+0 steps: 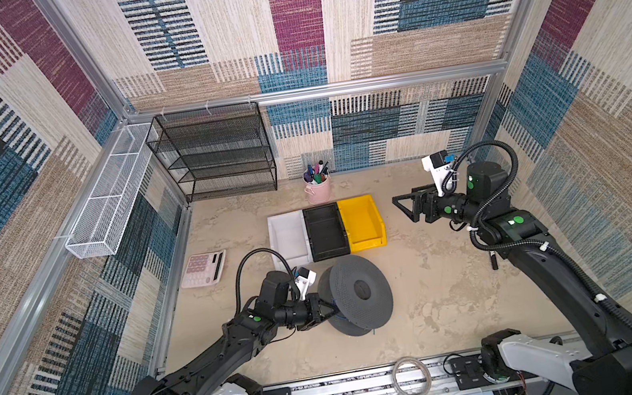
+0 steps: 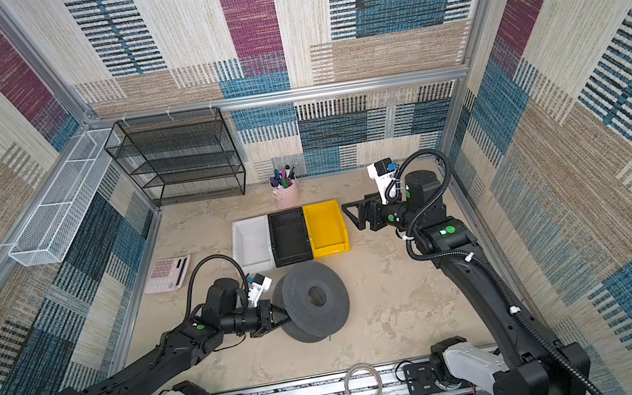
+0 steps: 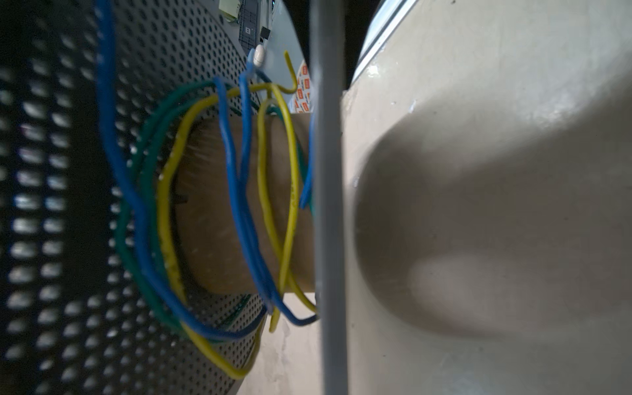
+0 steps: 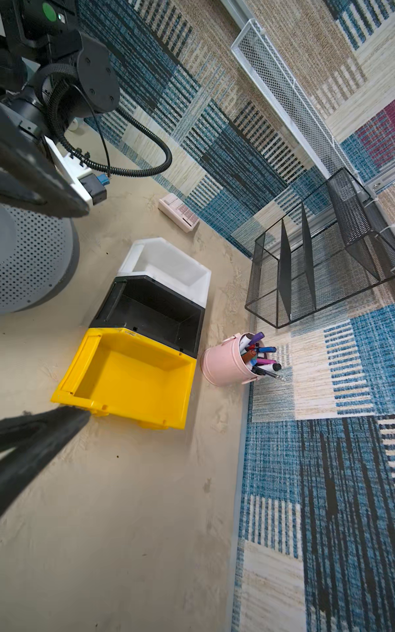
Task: Wrap the cables
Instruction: 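Lower the spool onto the table with the left gripper while the right withdraws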
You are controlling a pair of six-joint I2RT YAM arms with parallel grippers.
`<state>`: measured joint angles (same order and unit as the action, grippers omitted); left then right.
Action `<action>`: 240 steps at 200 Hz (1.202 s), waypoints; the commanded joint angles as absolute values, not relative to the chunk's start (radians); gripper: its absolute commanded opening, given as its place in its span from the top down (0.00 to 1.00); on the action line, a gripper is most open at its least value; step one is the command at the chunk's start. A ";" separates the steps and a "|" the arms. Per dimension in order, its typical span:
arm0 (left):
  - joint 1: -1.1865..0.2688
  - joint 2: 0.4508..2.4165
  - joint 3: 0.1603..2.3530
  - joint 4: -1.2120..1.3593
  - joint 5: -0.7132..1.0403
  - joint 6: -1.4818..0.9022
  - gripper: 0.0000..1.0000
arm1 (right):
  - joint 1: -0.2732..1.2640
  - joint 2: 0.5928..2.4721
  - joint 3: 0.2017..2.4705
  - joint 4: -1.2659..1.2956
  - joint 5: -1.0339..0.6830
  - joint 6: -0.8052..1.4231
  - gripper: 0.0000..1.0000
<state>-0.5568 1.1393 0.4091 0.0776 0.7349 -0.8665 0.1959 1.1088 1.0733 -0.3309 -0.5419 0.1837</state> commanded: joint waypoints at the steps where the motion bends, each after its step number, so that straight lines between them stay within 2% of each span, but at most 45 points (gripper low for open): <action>1: -0.558 1.197 0.402 0.278 0.773 -0.856 1.00 | 0.196 1.104 1.050 -0.263 -0.573 0.206 0.11; 16: -0.557 1.227 0.404 0.300 0.776 -0.847 1.00 | 0.196 1.103 1.035 -0.249 -0.582 0.213 0.12; 38: -0.551 1.256 0.435 0.183 0.774 -0.769 1.00 | 0.195 1.104 1.026 -0.244 -0.584 0.214 0.12; 63: -0.548 1.228 0.419 0.114 0.738 -0.739 0.84 | 0.196 1.102 1.027 -0.244 -0.589 0.212 0.12; 88: -0.540 1.186 0.401 0.044 0.698 -0.715 0.76 | 0.196 1.101 1.020 -0.232 -0.593 0.214 0.12; 114: -0.520 1.166 0.380 -0.037 0.670 -0.693 0.79 | 0.196 1.098 1.001 -0.213 -0.607 0.227 0.12; 132: -0.510 1.142 0.357 -0.064 0.659 -0.687 0.77 | 0.196 1.090 0.986 -0.203 -0.611 0.234 0.12; 156: -0.503 1.096 0.358 -0.144 0.619 -0.666 0.61 | 0.196 1.077 0.973 -0.196 -0.609 0.237 0.12; 160: -0.502 1.086 0.361 -0.162 0.610 -0.663 0.53 | 0.196 1.074 0.972 -0.195 -0.611 0.236 0.12; 176: -0.497 1.059 0.380 -0.244 0.588 -0.642 0.34 | 0.196 1.074 0.971 -0.195 -0.619 0.230 0.12; 191: -0.497 1.040 0.394 -0.292 0.552 -0.646 0.25 | 0.196 1.074 0.974 -0.201 -0.616 0.224 0.12; 227: -0.497 0.942 0.461 -0.510 0.373 -0.658 0.19 | 0.196 1.061 0.976 -0.207 -0.586 0.212 0.09; 232: -0.496 0.927 0.479 -0.561 0.330 -0.666 0.19 | 0.196 1.060 0.977 -0.207 -0.580 0.212 0.00; 240: -0.497 0.893 0.511 -0.630 0.267 -0.676 0.19 | 0.196 1.061 0.981 -0.207 -0.564 0.211 0.01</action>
<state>-0.4976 0.9531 0.4503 -0.4042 0.4675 -0.6739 0.1959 1.0657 0.9726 -0.2321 -0.5972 0.2230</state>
